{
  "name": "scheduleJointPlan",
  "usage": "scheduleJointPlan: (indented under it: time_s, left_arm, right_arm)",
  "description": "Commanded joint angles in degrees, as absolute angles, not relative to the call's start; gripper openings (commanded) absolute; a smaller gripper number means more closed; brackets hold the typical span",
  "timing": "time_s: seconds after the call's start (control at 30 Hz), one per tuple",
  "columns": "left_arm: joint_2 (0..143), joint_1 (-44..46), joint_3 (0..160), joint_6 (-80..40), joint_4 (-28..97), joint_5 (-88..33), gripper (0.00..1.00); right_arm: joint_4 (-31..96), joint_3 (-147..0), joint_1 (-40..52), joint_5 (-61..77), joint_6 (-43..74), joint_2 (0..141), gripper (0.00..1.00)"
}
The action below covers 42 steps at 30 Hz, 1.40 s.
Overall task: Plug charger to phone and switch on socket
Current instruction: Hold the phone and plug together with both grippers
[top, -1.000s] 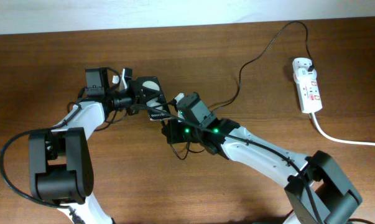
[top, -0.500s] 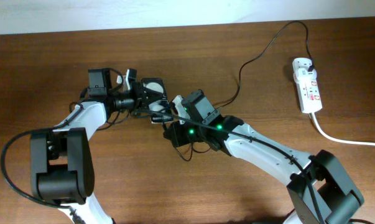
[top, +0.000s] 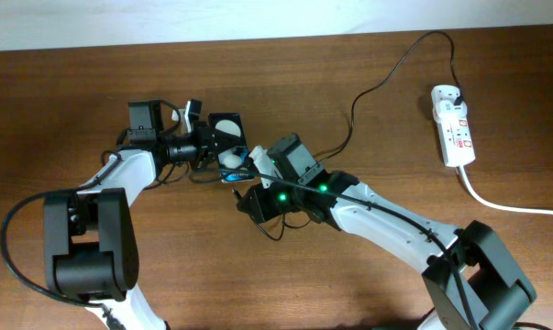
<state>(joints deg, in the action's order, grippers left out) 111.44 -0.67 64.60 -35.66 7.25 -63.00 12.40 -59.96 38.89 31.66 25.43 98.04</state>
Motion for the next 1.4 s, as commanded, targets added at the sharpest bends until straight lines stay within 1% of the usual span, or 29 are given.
scheduleJointPlan:
  time_s: [0.0,0.07,0.27,0.33,0.5,0.93,1.37]
  left_arm:
    - [109.6,-0.9,64.9,-39.5,6.9,-64.7,0.0]
    - [109.6,-0.9,64.9,-41.4,7.4,-64.7,0.0]
    - [109.6,-0.9,64.9,-42.0,8.0,-64.8,0.0]
    - [109.6,-0.7,64.9,-44.2,9.3,-64.7,0.0]
    - [109.6,-0.7,64.9,-44.2,9.3,-64.7,0.0]
    - [109.6,-0.7,64.9,-44.4,9.3,-64.7,0.0]
    - [109.6,-0.7,64.9,-44.3,9.2,-65.6,0.0]
  right_arm:
    - [11.8,-59.8,35.8,32.6,33.8,97.8,0.04]
    - [11.7,-59.8,34.5,33.5,34.3,97.8,0.04]
    - [11.5,-59.8,34.5,33.7,34.6,97.8,0.04]
    - [11.0,-59.8,34.5,34.1,34.6,97.9,0.04]
    - [8.0,-59.8,35.1,35.6,34.6,97.9,0.04]
    - [8.2,-59.8,37.5,33.8,34.4,97.9,0.04]
    - [9.4,-59.8,37.5,31.8,34.4,97.9,0.04]
